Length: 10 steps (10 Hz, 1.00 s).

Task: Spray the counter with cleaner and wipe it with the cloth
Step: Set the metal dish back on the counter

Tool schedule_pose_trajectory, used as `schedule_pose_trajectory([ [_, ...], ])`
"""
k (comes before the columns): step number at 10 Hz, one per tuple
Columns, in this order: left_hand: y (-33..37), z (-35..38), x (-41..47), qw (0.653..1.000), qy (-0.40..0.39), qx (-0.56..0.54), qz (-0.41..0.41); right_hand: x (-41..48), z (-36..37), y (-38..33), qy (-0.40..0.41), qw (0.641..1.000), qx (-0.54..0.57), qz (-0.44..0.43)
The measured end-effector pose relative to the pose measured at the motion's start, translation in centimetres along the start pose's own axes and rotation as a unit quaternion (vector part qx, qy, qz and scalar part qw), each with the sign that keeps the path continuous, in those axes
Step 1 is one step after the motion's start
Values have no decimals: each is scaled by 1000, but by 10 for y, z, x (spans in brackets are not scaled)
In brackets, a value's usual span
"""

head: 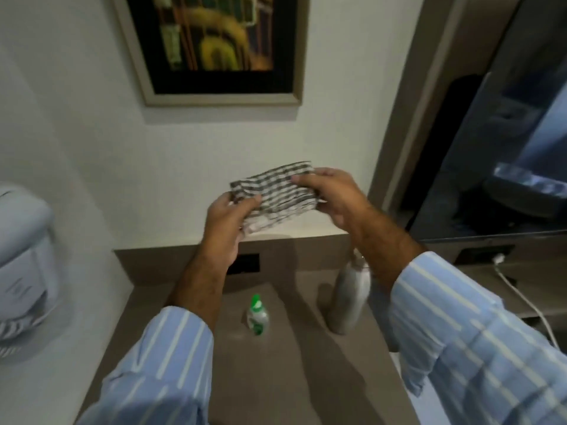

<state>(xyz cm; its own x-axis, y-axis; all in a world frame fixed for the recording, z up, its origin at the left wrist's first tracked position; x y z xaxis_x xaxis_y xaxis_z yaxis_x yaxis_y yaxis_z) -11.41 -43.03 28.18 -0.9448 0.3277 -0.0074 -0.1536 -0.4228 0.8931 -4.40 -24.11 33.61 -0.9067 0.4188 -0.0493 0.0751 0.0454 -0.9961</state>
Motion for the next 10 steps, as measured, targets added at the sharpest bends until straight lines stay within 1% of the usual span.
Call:
schedule_pose_trajectory([
  [1, -29, 112, -7, 990, -101, 83, -48, -25, -119, -9, 118, 991, -65, -14],
  [2, -71, 180, -14, 984, -129, 111, -58, -37, -193, 8, 170, 981, -91, 18],
  [3, -160, 251, -26, 954, -107, 278, -23, -47, -293, 66, 199, 962, -146, 115],
  [4, -231, 272, -33, 930, -96, 355, -26, -50, -338, 126, 158, 953, -180, 184],
  [5, -345, 279, -26, 870, -105, 461, -140, -37, -380, 237, 102, 927, -215, 291],
  [6, -409, 270, -9, 832, -99, 514, -187, -14, -398, 312, 102, 908, -261, 311],
  [7, -488, 262, 12, 805, -86, 551, -200, 18, -413, 399, 84, 885, -353, 293],
  [8, -524, 256, 21, 789, -75, 576, -202, 29, -415, 439, 71, 888, -354, 284],
  [9, -550, 250, 33, 747, -76, 629, -198, 40, -409, 468, 51, 892, -365, 261],
  [10, -548, 254, 31, 722, -86, 665, -169, 36, -413, 452, 93, 910, -326, 238],
])
Point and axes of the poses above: each hand's wrist, its own x-axis towards the middle knuckle, its own z-axis out of the palm, y = z × x, the point moved 1 cm from there along x, towards the middle knuckle, and after that the axes turned 8 degrees about -x, right-handed, at the moved point
